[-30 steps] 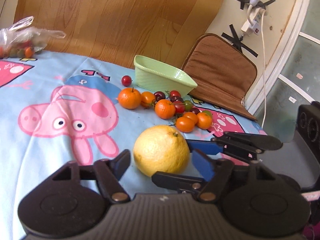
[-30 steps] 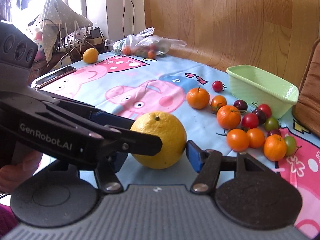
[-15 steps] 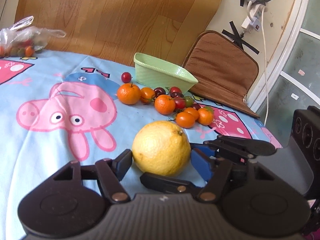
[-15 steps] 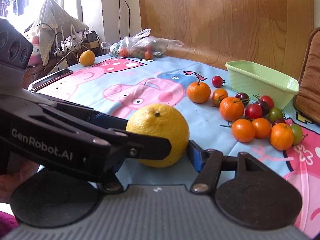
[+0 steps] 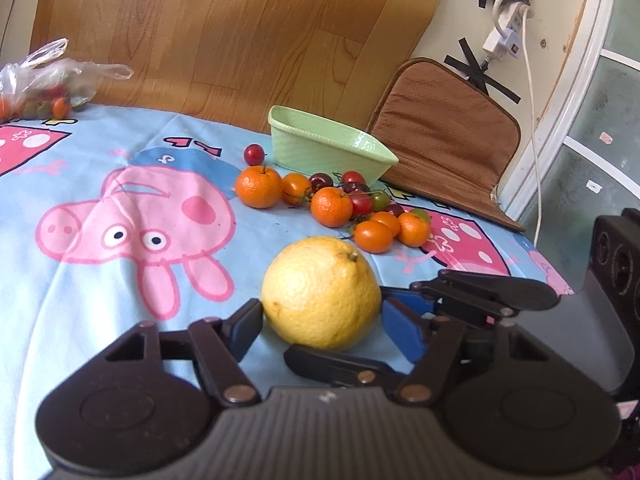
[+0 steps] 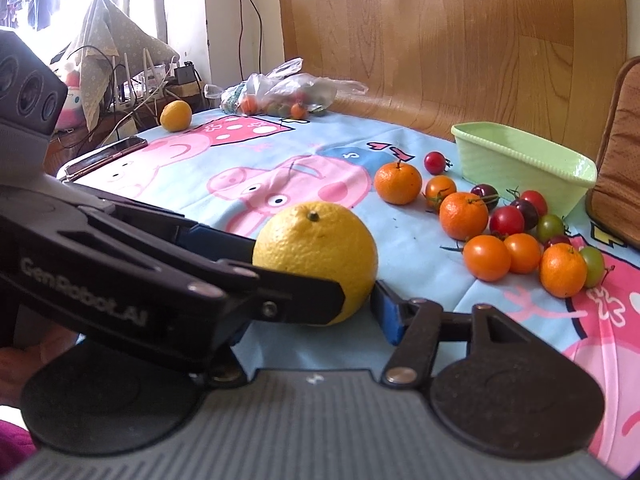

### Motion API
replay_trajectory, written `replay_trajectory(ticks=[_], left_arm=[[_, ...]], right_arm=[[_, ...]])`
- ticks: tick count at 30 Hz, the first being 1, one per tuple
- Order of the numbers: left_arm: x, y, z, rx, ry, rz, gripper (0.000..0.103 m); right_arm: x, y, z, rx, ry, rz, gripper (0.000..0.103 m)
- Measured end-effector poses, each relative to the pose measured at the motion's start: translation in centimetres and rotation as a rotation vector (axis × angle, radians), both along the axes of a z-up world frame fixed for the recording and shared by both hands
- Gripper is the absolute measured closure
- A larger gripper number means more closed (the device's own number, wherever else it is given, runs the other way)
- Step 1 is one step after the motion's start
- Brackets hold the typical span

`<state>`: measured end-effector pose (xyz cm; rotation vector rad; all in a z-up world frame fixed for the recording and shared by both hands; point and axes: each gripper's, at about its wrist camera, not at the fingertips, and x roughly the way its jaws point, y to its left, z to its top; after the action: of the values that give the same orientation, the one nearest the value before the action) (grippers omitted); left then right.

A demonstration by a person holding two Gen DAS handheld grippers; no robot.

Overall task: Organize fruits
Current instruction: 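Carry the grapefruit with the left tool into the green basket and release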

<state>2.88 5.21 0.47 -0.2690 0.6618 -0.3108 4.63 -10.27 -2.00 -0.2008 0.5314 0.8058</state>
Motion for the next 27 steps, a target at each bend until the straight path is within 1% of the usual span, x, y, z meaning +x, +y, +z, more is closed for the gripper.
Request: replay_trajectory(ticks=[4, 7, 9, 11, 14, 17, 19, 22, 25, 27], left_arm=[[0.2, 0.2, 0.6, -0.017, 0.008, 0.006, 0.038], [1.0, -0.3, 2.0, 0.01, -0.009, 0.002, 0.038], [2.3, -0.9, 3.5, 0.03, -0.035, -0.012, 0.038], [4.4, -1.5, 5.2, 0.034, -0.07, -0.028, 0.038], [8.6, -2.5, 7.5, 0.008, -0.109, -0.048, 0.037], [14.0, -3.7, 8.8, -0.043, -0.104, -0.061, 0.037], [17.5, -4.7, 8.6, -0.052, -0.087, -0.072, 0.037], [21.8, -6.2, 7.3, -0.038, -0.038, -0.069, 0.037], [24.7, -7.4, 5.3, -0.008, 0.003, -0.052, 0.039], [26.2, -7.6, 4.0, -0.012, 0.044, -0.037, 0.038]], right_arm=[[0.1, -0.1, 0.2, 0.012, -0.006, -0.006, 0.039], [0.9, -0.5, 1.3, 0.045, 0.004, -0.017, 0.039], [1.8, -0.7, 2.5, 0.052, -0.018, -0.028, 0.039], [3.3, -1.2, 3.9, 0.056, -0.051, -0.047, 0.039], [7.0, -2.6, 5.9, 0.074, -0.079, -0.089, 0.039], [11.7, -4.3, 7.1, 0.076, -0.087, -0.134, 0.039], [14.7, -5.2, 7.1, 0.064, -0.073, -0.164, 0.039], [18.5, -6.0, 6.1, 0.04, -0.032, -0.2, 0.039], [21.4, -6.1, 4.1, 0.022, 0.013, -0.221, 0.039], [22.9, -6.0, 2.9, 0.003, 0.034, -0.221, 0.039]])
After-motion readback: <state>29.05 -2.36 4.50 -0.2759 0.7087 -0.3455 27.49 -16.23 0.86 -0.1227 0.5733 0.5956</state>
